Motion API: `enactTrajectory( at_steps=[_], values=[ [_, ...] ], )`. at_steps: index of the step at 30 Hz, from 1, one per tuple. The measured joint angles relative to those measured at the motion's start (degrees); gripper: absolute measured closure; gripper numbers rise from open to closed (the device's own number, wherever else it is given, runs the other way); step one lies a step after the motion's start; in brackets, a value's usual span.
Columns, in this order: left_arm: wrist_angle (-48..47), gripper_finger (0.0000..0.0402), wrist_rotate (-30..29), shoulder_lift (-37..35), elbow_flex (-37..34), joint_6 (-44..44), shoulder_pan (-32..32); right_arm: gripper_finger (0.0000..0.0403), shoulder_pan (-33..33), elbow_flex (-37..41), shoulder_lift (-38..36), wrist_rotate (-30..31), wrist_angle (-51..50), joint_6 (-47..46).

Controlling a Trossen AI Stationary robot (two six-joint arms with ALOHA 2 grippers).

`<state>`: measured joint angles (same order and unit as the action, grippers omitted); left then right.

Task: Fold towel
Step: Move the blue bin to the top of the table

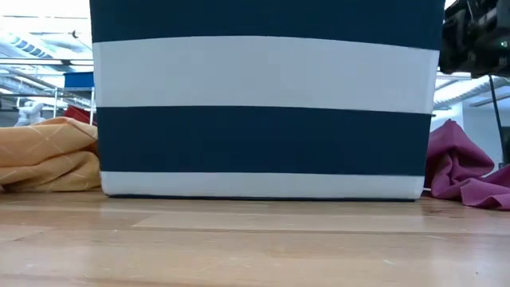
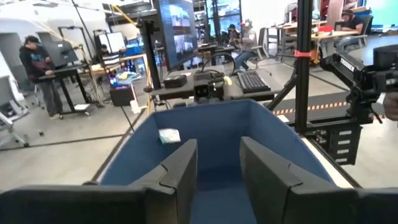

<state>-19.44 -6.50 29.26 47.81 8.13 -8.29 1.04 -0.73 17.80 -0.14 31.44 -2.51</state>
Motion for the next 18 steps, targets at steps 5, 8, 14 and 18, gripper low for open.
enactTrajectory(
  at_steps=[5,8,14,18],
  values=[
    [0.5,0.0273,0.0,0.0,0.0,-0.2,0.0,0.0293,0.0,-0.9,-0.2,-1.0,12.0,2.2],
    [0.6,0.0273,0.0,0.0,0.0,-0.2,0.0,0.0293,0.0,-2.7,-0.2,-1.8,14.5,3.6],
    [0.6,0.0273,0.1,0.0,0.0,-0.9,0.0,0.0293,0.0,-8.8,-0.3,-1.7,-5.9,-0.8],
    [0.6,0.0273,0.9,0.0,0.0,-2.1,0.0,0.0293,0.0,-10.7,1.1,-1.1,-23.3,-2.4]
  ],
)
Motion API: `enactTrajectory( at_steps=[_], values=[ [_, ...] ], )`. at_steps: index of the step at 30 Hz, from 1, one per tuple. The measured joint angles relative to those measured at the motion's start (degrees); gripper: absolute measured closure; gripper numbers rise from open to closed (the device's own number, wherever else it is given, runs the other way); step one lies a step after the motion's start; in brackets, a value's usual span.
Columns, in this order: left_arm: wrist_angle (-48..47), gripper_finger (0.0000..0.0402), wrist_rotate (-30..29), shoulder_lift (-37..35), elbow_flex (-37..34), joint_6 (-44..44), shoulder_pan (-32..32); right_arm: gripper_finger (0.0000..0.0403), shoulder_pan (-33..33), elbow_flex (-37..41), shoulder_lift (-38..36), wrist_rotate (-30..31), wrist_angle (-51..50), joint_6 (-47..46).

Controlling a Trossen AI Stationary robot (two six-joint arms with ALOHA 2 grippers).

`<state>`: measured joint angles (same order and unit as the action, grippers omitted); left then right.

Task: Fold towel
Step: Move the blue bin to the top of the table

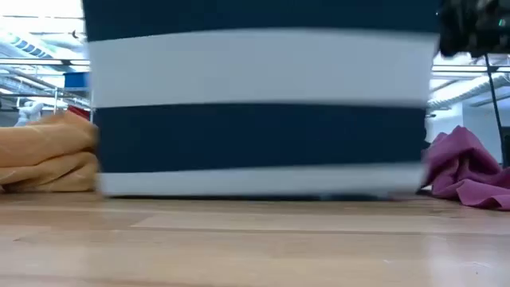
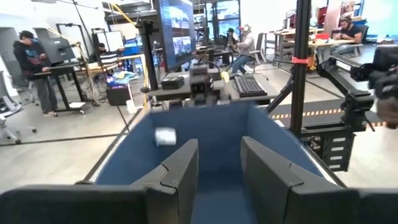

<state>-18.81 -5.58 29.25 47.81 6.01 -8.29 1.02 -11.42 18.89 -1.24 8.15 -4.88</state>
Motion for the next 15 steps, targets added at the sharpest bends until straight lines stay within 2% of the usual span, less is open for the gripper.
enactTrajectory(
  at_steps=[4,7,11,12,15],
  values=[
    [0.0,0.0273,0.3,0.0,0.0,0.1,0.0,0.0293,0.0,-0.4,2.1,3.2,-4.2,-2.1],
    [0.0,0.0273,0.3,0.4,0.0,0.0,0.0,0.0293,0.0,-0.3,3.0,3.3,-9.0,-2.9],
    [-1.1,0.0273,0.4,0.8,0.0,-1.9,0.0,0.0293,0.0,-4.4,2.9,6.0,-24.9,-4.2],
    [-1.6,0.0273,0.4,0.8,0.0,-2.3,0.0,0.0293,0.0,-4.6,2.9,7.2,-25.7,-5.5],
    [-1.6,0.0273,0.4,0.8,0.0,-2.2,0.0,0.0293,-0.1,-6.4,1.6,5.9,-24.5,-3.8]
  ],
)
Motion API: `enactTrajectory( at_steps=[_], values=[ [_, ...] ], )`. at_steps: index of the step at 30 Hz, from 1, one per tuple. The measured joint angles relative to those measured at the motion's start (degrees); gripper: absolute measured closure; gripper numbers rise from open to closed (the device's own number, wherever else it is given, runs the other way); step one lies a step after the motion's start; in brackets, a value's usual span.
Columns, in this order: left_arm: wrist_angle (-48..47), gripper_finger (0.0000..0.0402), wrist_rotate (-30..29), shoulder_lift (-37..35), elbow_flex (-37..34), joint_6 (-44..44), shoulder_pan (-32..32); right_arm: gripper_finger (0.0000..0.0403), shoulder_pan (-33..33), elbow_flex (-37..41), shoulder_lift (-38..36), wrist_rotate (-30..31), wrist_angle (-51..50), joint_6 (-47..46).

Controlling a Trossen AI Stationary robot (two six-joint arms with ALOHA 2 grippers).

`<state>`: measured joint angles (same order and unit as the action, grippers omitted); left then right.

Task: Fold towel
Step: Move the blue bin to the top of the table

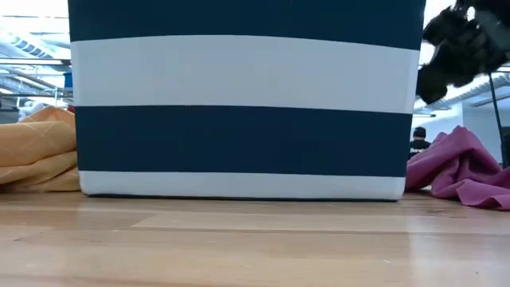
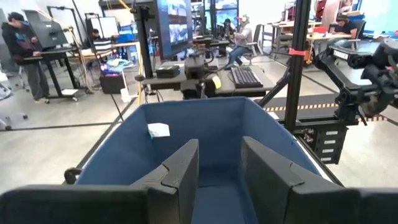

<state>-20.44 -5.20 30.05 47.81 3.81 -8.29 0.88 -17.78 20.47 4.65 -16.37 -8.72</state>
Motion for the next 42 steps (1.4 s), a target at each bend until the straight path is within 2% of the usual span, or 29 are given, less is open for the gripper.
enactTrajectory(
  at_steps=[3,7,11,15,21,26,33,42],
  values=[
    [0.9,0.0273,-0.3,0.0,0.0,1.1,0.0,0.0293,0.0,-3.6,-1.4,2.3,0.0,1.7],
    [1.2,0.0273,-0.4,0.0,0.0,1.7,0.0,0.0293,-0.7,-8.0,-2.8,1.7,3.9,5.1],
    [1.2,0.0273,-0.4,0.0,0.0,2.7,0.0,0.0293,-2.1,-11.1,-3.2,-4.5,11.3,7.7],
    [-0.7,0.0273,0.9,-0.1,0.0,2.5,0.0,0.0293,-3.8,-14.2,-2.9,-11.8,13.2,7.3],
    [-4.6,0.0273,11.6,0.0,0.0,-5.8,-0.4,0.0293,-7.3,-16.7,-0.4,-20.2,10.0,1.6],
    [-6.2,0.0273,14.0,0.0,0.0,-10.6,-3.7,0.0293,-11.1,-17.3,3.7,-24.1,8.6,-1.8],
    [-14.4,0.0273,11.9,2.2,0.0,-18.4,-9.8,0.0293,-17.4,-17.3,8.5,-24.2,4.6,-7.9],
    [-14.9,0.0273,10.7,10.2,-2.8,-27.1,-16.9,0.0293,-23.3,-17.3,14.7,-21.4,-0.4,-16.1]
  ],
)
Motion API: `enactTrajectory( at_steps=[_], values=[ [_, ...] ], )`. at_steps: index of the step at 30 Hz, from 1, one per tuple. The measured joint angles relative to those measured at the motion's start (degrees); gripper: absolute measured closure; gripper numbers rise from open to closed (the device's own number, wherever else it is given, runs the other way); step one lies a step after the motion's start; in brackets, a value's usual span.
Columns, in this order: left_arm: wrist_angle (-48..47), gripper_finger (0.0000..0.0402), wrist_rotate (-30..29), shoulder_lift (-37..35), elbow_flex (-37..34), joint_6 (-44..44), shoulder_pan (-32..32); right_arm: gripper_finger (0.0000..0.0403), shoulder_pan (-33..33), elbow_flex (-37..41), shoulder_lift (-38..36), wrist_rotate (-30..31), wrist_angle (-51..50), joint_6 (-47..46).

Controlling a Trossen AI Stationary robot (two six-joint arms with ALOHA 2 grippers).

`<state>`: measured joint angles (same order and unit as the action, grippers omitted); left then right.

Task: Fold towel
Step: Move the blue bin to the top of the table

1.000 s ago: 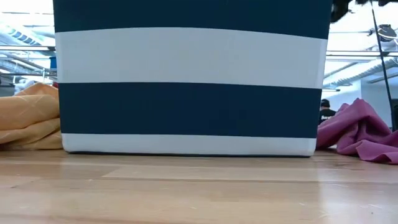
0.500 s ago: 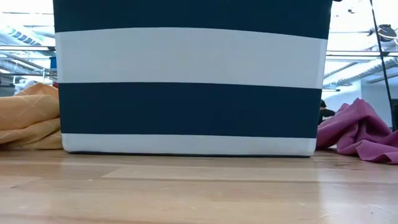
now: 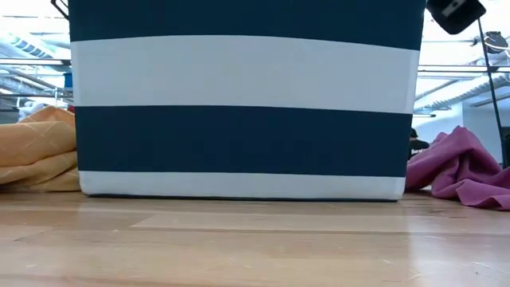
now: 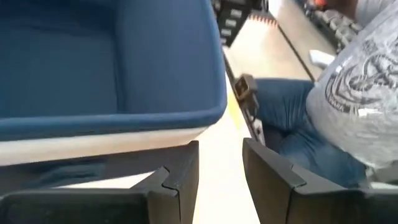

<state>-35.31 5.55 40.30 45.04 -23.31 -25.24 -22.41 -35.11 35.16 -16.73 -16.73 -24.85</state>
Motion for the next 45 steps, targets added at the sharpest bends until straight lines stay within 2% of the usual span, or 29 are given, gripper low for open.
enactTrajectory(
  at_steps=[3,7,11,17,20,23,26,30,33,38,40,45],
  values=[
    [1.4,0.0273,-1.5,1.0,0.0,0.2,-1.7,0.0293,-1.4,0.0,0.6,1.0,-1.3,-1.7],
    [5.1,0.0273,-5.5,0.6,0.0,4.5,-3.1,0.0293,-2.8,-0.1,0.6,6.6,-6.7,-2.6],
    [7.4,0.0273,-10.0,-1.2,0.0,10.0,-3.4,0.0293,-3.5,-0.1,0.6,13.5,-13.0,-3.3],
    [6.3,0.0273,-21.2,-2.5,0.1,14.4,-1.0,0.0293,-4.0,-0.1,0.9,26.5,-21.5,-7.6],
    [4.7,0.0273,-22.2,-2.4,0.0,14.4,0.5,0.0293,-4.0,-0.1,1.8,31.7,-26.2,-12.4],
    [4.6,0.0273,-22.3,-2.3,0.1,14.4,1.2,0.0293,-4.0,1.4,3.4,34.6,-26.9,-16.0],
    [6.1,0.0273,-22.0,-2.3,0.0,15.3,1.2,0.0293,-4.0,3.7,5.9,35.1,-25.1,-18.1],
    [10.3,0.0273,-18.5,-2.3,0.0,17.6,1.0,0.0293,-4.3,6.3,9.5,35.6,-20.5,-19.5],
    [11.8,0.0273,-17.1,-2.3,0.1,17.5,0.4,0.0293,-6.1,7.0,11.9,32.6,-14.4,-19.3],
    [11.0,0.0273,-17.1,-2.4,0.1,16.6,-0.7,0.0293,-10.6,7.1,14.4,31.4,-1.3,-15.5],
    [10.6,0.0273,-18.6,-2.4,0.1,16.5,-1.1,0.0293,-12.6,7.1,15.3,31.4,3.1,-15.1],
    [7.4,0.0273,-27.5,-2.4,0.1,16.6,-1.1,0.0293,-17.7,7.1,20.1,31.4,12.0,-14.3]
  ],
)
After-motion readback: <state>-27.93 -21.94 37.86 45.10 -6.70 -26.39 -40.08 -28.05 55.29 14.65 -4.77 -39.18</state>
